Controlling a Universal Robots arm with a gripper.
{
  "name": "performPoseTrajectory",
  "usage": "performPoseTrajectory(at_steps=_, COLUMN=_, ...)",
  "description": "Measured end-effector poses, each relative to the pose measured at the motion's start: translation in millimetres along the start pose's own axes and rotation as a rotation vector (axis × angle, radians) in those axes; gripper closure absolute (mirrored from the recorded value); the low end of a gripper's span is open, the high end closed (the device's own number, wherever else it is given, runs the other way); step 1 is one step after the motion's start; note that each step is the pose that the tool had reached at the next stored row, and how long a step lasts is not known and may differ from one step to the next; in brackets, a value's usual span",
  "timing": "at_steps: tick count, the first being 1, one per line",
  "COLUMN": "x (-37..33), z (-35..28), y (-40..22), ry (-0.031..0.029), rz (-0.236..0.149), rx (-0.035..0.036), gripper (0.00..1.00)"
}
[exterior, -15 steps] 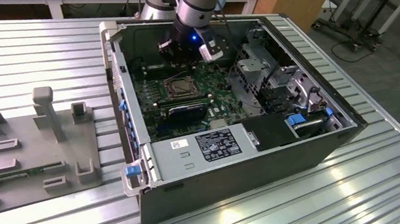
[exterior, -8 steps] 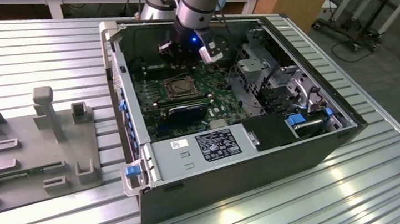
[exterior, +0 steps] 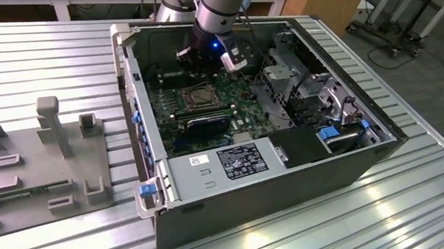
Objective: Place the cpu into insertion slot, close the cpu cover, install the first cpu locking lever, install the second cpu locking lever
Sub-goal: 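Install the first cpu locking lever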
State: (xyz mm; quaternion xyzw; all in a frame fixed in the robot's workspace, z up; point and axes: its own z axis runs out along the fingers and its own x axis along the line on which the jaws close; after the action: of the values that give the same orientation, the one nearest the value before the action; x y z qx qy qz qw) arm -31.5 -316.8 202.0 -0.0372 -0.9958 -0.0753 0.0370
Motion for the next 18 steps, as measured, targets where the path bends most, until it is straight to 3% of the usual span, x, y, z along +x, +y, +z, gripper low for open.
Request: performPoseTrajectory(at_steps=18, x=-6.2, z=1.4, y=0.2, ry=0.0000, rz=0.000, rx=0.0000, gripper=0.89)
